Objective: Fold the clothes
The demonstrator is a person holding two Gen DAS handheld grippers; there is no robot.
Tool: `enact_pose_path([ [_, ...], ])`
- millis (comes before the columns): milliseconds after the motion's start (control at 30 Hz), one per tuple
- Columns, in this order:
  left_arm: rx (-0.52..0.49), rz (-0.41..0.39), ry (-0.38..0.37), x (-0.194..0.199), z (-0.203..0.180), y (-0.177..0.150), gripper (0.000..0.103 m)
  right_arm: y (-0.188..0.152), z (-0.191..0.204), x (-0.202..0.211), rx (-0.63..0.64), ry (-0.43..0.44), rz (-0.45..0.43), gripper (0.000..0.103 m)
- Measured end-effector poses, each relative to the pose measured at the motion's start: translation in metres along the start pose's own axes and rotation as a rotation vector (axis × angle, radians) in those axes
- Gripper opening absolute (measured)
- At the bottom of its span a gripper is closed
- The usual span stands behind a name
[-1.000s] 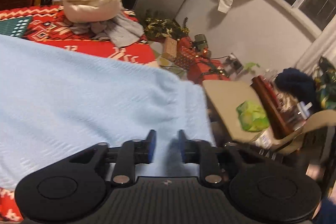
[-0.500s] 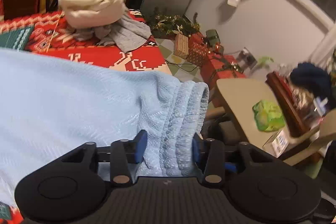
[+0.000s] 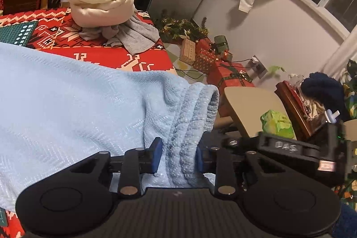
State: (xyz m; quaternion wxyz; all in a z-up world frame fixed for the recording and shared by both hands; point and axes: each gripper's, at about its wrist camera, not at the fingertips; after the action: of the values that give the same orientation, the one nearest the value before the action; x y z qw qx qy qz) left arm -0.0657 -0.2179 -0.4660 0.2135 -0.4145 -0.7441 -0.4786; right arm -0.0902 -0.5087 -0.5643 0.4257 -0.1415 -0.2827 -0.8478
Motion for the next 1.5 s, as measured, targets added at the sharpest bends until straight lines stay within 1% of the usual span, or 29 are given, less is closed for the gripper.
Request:
enact_pose_path([
  [100, 0.015, -0.001, -0.020, 0.000, 0.000, 0.001, 0.030, -0.002, 0.013, -0.015, 0.022, 0.016, 0.044, 0.047],
  [167, 0.031, 0.001, -0.043, -0.001, 0.002, 0.001, 0.031, -0.003, 0.018, -0.021, 0.021, 0.003, 0.056, 0.047],
  [200, 0.041, 0.006, -0.057, -0.002, 0.003, 0.001, 0.032, -0.003, 0.018, -0.026, 0.023, -0.011, 0.076, 0.045],
  [233, 0.046, 0.008, -0.067, -0.002, 0.003, 0.001, 0.032, -0.003, 0.017, -0.032, 0.027, -0.029, 0.102, 0.043],
  [267, 0.050, 0.009, -0.076, -0.002, 0.003, 0.000, 0.033, -0.005, 0.016, -0.038, 0.032, -0.036, 0.127, 0.037],
  [300, 0.049, 0.004, -0.085, 0.000, 0.003, 0.000, 0.034, -0.004, 0.017, -0.044, 0.037, -0.032, 0.143, 0.038],
  [333, 0.049, -0.004, -0.085, 0.002, 0.003, -0.001, 0.033, -0.004, 0.019, -0.049, 0.042, -0.025, 0.156, 0.038],
  [367, 0.050, -0.013, -0.083, 0.005, 0.003, -0.001, 0.034, -0.003, 0.021, -0.052, 0.049, -0.028, 0.164, 0.035],
  [400, 0.060, -0.020, -0.095, 0.009, 0.006, -0.001, 0.035, -0.001, 0.023, -0.053, 0.057, -0.036, 0.169, 0.029],
  [467, 0.069, -0.035, -0.122, 0.017, 0.009, 0.000, 0.035, 0.000, 0.029, -0.053, 0.101, -0.042, 0.171, 0.023],
  [500, 0.073, -0.043, -0.136, 0.021, 0.011, 0.001, 0.036, 0.001, 0.030, -0.049, 0.111, -0.036, 0.172, 0.022],
  [533, 0.077, -0.050, -0.149, 0.025, 0.013, 0.001, 0.039, 0.001, 0.030, -0.045, 0.111, -0.026, 0.177, 0.021],
  [567, 0.081, -0.058, -0.162, 0.029, 0.015, 0.001, 0.041, 0.001, 0.028, -0.039, 0.105, -0.014, 0.180, 0.020],
  [600, 0.085, -0.065, -0.175, 0.033, 0.016, 0.002, 0.042, 0.001, 0.026, -0.033, 0.097, -0.002, 0.181, 0.020],
  [633, 0.089, -0.073, -0.188, 0.037, 0.018, 0.002, 0.041, 0.001, 0.023, -0.029, 0.082, 0.007, 0.182, 0.020],
  [733, 0.082, -0.118, -0.215, 0.047, 0.013, 0.000, 0.041, -0.006, 0.006, -0.026, 0.024, -0.007, 0.183, 0.020],
  [767, 0.081, -0.124, -0.218, 0.049, 0.011, 0.001, 0.041, -0.008, 0.001, -0.025, 0.000, 0.006, 0.178, 0.020],
  [833, 0.050, -0.122, -0.194, 0.049, 0.010, 0.003, 0.041, -0.008, -0.002, -0.020, -0.020, 0.032, 0.163, 0.021],
  [867, 0.034, -0.108, -0.168, 0.045, 0.010, 0.002, 0.039, -0.008, -0.002, -0.017, -0.012, 0.029, 0.157, 0.021],
  [900, 0.019, -0.091, -0.140, 0.040, 0.010, 0.001, 0.035, -0.007, 0.000, -0.014, 0.003, 0.019, 0.151, 0.021],
  [933, 0.005, -0.075, -0.111, 0.035, 0.011, 0.000, 0.021, -0.006, 0.002, -0.008, 0.023, -0.003, 0.139, 0.019],
  [967, 0.006, -0.055, -0.099, 0.029, 0.013, -0.003, 0.014, -0.005, 0.004, 0.000, 0.050, -0.035, 0.120, 0.015],
  [1000, 0.011, -0.036, -0.099, 0.022, 0.015, -0.006, 0.013, -0.003, 0.007, 0.009, 0.081, -0.069, 0.093, 0.010],
  [1067, 0.012, -0.007, -0.099, 0.008, 0.014, -0.012, 0.013, 0.002, 0.015, 0.034, 0.137, -0.107, 0.024, 0.010],
  [1133, -0.004, 0.015, -0.093, -0.005, 0.010, -0.018, 0.013, 0.005, 0.030, 0.056, 0.204, -0.110, -0.042, 0.010],
  [1233, -0.026, 0.038, -0.071, -0.024, 0.003, -0.026, 0.013, 0.008, 0.063, 0.066, 0.328, -0.107, -0.087, 0.010],
  [1300, -0.044, 0.037, -0.049, -0.031, -0.002, -0.029, 0.013, 0.011, 0.081, 0.057, 0.382, -0.098, -0.084, 0.012],
  [1433, -0.077, 0.026, -0.023, -0.032, -0.009, -0.030, 0.012, 0.018, 0.097, 0.014, 0.399, -0.102, -0.038, 0.013],
  [1500, -0.070, 0.029, -0.026, -0.028, -0.004, -0.029, 0.012, 0.024, 0.095, -0.015, 0.403, -0.154, -0.017, 0.013],
])
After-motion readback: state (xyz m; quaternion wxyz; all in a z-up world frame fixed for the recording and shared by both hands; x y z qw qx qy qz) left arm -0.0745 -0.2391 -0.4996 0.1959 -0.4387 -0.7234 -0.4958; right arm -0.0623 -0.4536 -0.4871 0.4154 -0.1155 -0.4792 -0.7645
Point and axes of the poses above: each gripper's, at about its wrist camera, not at the fingertips, and x roughly against the way its jaws point, z to its left, y to its top, and after that the axes turned 6 degrees about x, right-handed
